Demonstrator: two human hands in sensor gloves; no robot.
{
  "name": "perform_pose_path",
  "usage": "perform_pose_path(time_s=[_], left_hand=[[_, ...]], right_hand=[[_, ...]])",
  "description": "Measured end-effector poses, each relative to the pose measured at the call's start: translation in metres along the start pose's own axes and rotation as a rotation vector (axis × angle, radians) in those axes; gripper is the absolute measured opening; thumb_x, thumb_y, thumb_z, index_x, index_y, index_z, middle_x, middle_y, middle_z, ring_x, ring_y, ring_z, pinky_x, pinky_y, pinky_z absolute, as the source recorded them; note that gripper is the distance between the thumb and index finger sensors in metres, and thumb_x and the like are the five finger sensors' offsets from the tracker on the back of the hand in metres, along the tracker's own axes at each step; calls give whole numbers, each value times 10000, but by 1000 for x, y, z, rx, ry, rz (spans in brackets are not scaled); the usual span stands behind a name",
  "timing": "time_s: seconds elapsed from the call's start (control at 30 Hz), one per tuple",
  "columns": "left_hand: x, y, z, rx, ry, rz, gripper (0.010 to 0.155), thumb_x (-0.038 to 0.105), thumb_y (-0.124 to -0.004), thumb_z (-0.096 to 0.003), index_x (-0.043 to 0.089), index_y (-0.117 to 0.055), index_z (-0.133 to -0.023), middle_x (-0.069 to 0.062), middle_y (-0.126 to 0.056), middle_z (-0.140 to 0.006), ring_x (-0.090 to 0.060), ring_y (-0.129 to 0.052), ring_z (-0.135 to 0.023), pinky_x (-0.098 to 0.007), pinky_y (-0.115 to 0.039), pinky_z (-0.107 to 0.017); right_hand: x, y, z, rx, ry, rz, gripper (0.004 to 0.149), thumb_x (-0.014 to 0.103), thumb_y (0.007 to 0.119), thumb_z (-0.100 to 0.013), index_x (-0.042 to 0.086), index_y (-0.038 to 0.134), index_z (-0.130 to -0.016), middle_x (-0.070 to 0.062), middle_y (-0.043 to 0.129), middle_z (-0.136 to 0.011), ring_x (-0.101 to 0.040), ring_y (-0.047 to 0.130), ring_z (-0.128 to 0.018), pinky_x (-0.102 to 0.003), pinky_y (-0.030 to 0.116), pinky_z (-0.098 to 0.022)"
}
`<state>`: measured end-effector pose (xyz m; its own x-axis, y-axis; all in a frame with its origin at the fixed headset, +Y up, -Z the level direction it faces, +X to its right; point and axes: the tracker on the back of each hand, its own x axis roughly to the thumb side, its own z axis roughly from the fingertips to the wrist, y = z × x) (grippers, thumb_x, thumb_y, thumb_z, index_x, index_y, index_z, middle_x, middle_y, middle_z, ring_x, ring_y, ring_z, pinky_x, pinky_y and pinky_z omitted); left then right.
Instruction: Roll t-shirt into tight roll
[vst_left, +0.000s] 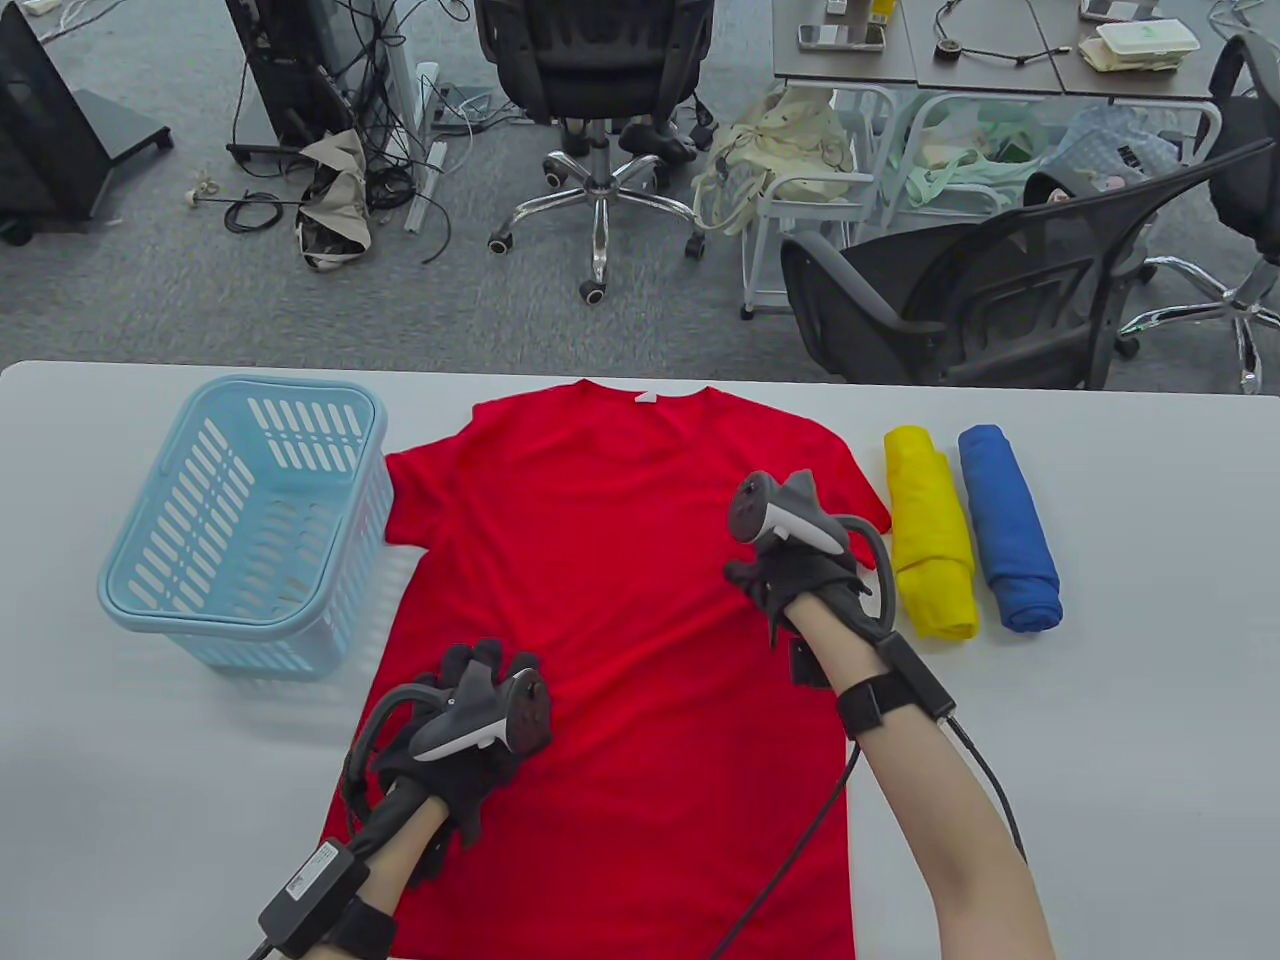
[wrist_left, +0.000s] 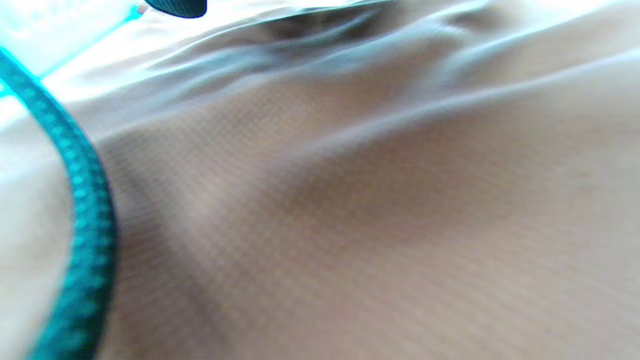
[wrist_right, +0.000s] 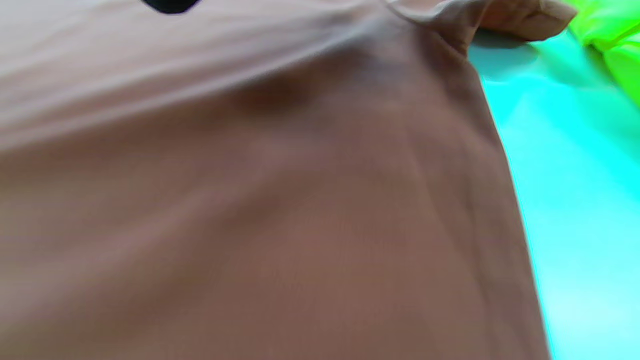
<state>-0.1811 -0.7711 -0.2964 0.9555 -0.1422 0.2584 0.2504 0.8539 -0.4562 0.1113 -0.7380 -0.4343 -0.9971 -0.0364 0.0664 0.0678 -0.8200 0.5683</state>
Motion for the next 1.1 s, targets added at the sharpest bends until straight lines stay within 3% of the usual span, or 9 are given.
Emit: perform_pose_path(time_s=[0.1,0.17,0.43,0.53,0.63,0.77,0.9,1.1], left_hand=[[-7,-2,-1,-15,9,25,759,611,-294,-526,251,-118,-1170,-231,-169,-1245,-525,-317,-1122,-672,-450,-778],[-9,-2,0,-11,14,33,759,610,-296,-526,250,-119,-1170,-232,-165,-1245,-527,-313,-1121,-674,-448,-778],[-6,-6,-3,-33,-14,24,755,613,-300,-527,257,-123,-1169,-219,-163,-1246,-521,-306,-1123,-678,-444,-777],[-3,-6,-4,-35,-25,3,757,613,-297,-527,255,-117,-1169,-219,-154,-1245,-518,-309,-1124,-677,-446,-778],[-1,-6,-5,-42,-31,-5,759,617,-290,-527,258,-84,-1163,-225,-94,-1233,-520,-291,-1126,-676,-442,-782],[1,-7,-5,-44,-38,-19,758,616,-299,-529,255,-88,-1161,-210,-130,-1241,-514,-308,-1126,-673,-452,-780],[-2,1,-1,-23,-54,17,754,609,-319,-534,251,-152,-1175,-221,-211,-1251,-500,-379,-1127,-655,-490,-778],[-15,30,-6,17,-5,46,752,597,-330,-544,241,-146,-1180,-234,-171,-1247,-514,-348,-1129,-659,-485,-778]], right_hand=[[6,16,-1,53,-7,27,851,605,498,-622,48,219,-1202,-311,265,-1189,-558,373,-1087,-605,480,-731],[0,20,-10,83,26,-6,858,604,477,-624,58,134,-1189,-308,132,-1171,-566,253,-1076,-612,427,-739],[-39,9,-42,87,183,-170,810,516,507,-651,141,12,-1171,-207,-37,-1179,-487,38,-1101,-595,262,-777],[-32,10,-32,39,138,-158,783,497,490,-658,135,23,-1172,-213,-34,-1175,-492,35,-1092,-594,262,-772],[-9,18,-4,-31,24,-105,796,525,495,-652,118,65,-1183,-237,22,-1184,-516,109,-1099,-598,307,-765],[13,39,24,3,-64,-37,845,594,498,-627,79,139,-1193,-286,134,-1185,-552,242,-1089,-612,392,-746],[5,55,20,49,-48,6,859,603,494,-618,113,51,-1166,-247,26,-1164,-526,118,-1077,-616,322,-756],[-26,50,8,95,-13,-70,854,571,532,-613,182,-13,-1143,-177,-71,-1155,-477,-3,-1075,-600,245,-772]])
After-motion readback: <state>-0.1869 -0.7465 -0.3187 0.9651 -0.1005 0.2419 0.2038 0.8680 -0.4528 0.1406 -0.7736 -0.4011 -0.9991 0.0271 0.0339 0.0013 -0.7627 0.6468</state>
